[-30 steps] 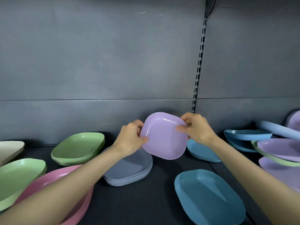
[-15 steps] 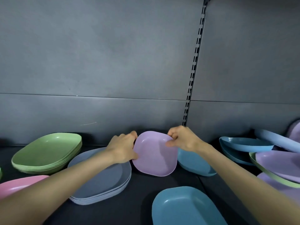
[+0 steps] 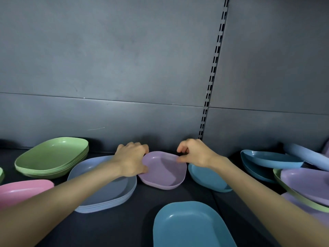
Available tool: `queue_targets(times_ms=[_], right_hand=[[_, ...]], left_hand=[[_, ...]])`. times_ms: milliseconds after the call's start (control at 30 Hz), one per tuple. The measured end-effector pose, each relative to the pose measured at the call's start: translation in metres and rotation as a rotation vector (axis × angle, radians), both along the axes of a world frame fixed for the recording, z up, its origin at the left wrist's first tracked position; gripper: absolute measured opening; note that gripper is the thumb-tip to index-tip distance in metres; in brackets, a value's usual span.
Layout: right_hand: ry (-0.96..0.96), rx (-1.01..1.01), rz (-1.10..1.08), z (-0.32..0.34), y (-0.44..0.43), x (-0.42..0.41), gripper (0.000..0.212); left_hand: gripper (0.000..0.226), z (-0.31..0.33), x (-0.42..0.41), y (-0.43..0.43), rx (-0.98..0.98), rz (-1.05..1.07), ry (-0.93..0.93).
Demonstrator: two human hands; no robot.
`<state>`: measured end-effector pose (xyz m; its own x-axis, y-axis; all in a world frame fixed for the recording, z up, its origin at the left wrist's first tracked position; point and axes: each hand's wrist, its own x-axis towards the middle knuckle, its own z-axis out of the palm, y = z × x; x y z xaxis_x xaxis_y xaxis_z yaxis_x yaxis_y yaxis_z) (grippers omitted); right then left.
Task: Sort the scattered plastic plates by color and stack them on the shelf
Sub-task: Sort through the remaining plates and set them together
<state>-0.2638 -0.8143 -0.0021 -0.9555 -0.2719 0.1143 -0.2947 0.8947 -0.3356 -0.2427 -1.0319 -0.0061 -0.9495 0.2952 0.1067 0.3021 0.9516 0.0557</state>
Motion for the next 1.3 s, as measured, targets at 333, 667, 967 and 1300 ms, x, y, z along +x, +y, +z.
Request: queue_targets(times_ms=[333,667,967,1300], right_hand=[[0.282,-0.116,-0.093,0.017,0.019,0.09,0.028],[0.214,-0.187,-0.203,-0.018,0.027,0.195,0.034],[0.219,-0.23,-0.257,-0.018,0.036,0.229,0.036],[0.25,-0.198,-0.381,-0.008,0.083,0.26,0.038]], left_hand=[[0.027,0.012,0.077,0.008,0.339,-0.167,0.254],[0.047,-0.025,0.166,0.006,0.554,-0.184,0.051],[0.069,-0.026,0.176,0.02,0.48,-0.045,-0.144],[0.007,-0.027,0.157,0.04,0.79,0.066,-0.303]])
